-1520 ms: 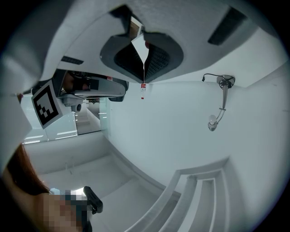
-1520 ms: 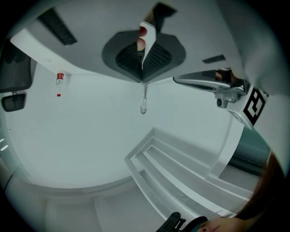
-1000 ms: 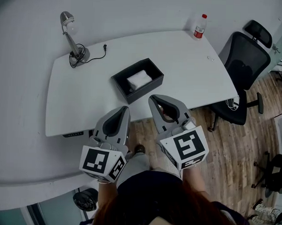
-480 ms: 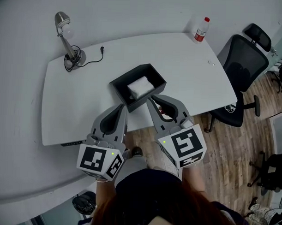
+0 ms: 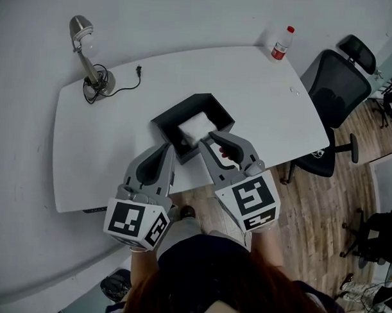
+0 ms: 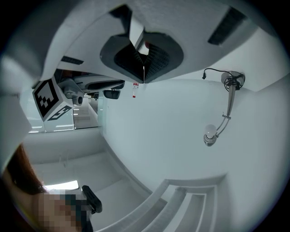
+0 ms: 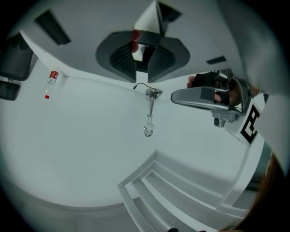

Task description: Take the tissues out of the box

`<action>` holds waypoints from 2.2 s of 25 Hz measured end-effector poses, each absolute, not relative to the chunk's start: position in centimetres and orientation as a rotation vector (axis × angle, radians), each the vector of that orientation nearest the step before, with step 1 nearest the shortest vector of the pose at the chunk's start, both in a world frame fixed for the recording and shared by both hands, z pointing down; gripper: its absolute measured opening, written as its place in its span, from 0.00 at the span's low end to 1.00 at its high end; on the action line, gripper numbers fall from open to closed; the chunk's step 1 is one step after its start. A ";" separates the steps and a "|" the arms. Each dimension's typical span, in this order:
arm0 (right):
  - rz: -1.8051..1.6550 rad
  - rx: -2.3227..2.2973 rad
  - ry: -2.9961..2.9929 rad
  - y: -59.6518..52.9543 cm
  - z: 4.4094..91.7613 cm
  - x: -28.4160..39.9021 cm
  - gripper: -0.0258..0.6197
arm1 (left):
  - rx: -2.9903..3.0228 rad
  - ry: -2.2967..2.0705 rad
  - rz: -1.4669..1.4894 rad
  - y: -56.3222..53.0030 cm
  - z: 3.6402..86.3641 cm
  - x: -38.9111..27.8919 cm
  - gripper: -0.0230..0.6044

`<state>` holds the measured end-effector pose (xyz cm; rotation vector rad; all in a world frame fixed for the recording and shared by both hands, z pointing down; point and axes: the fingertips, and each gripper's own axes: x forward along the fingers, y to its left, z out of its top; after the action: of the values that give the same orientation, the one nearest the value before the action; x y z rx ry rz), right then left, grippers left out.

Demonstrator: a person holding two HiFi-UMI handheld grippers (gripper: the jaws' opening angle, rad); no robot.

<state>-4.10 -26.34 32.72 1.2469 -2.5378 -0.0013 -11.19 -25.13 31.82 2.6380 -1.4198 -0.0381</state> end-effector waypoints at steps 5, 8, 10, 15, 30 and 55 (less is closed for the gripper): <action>0.022 1.208 -2.495 -27.5 34.1 -4.8 0.22 | 2.634 -1.391 -0.035 -26.4 32.3 -11.3 0.07; 0.029 1.195 -2.462 -28.2 35.0 -5.1 0.24 | 2.628 -1.369 -0.038 -27.1 32.8 -11.5 0.07; 0.029 1.189 -2.442 -28.7 35.5 -5.3 0.26 | 2.624 -1.357 -0.037 -27.6 33.1 -11.6 0.07; 0.026 1.163 -2.400 -29.6 36.7 -5.8 0.28 | 2.610 -1.340 -0.050 -28.9 33.8 -12.0 0.07; 0.122 1.045 -2.229 -32.7 41.7 -6.7 0.40 | 2.555 -1.311 -0.047 -31.9 36.0 -13.3 0.07; 0.297 0.869 -1.904 -35.2 48.7 -6.3 0.49 | 2.495 -1.313 -0.054 -35.0 37.6 -14.7 0.07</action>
<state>-6.31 -35.16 48.67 0.8686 -1.9038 0.2967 -14.75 -34.98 37.61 2.4946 -1.3126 -0.0540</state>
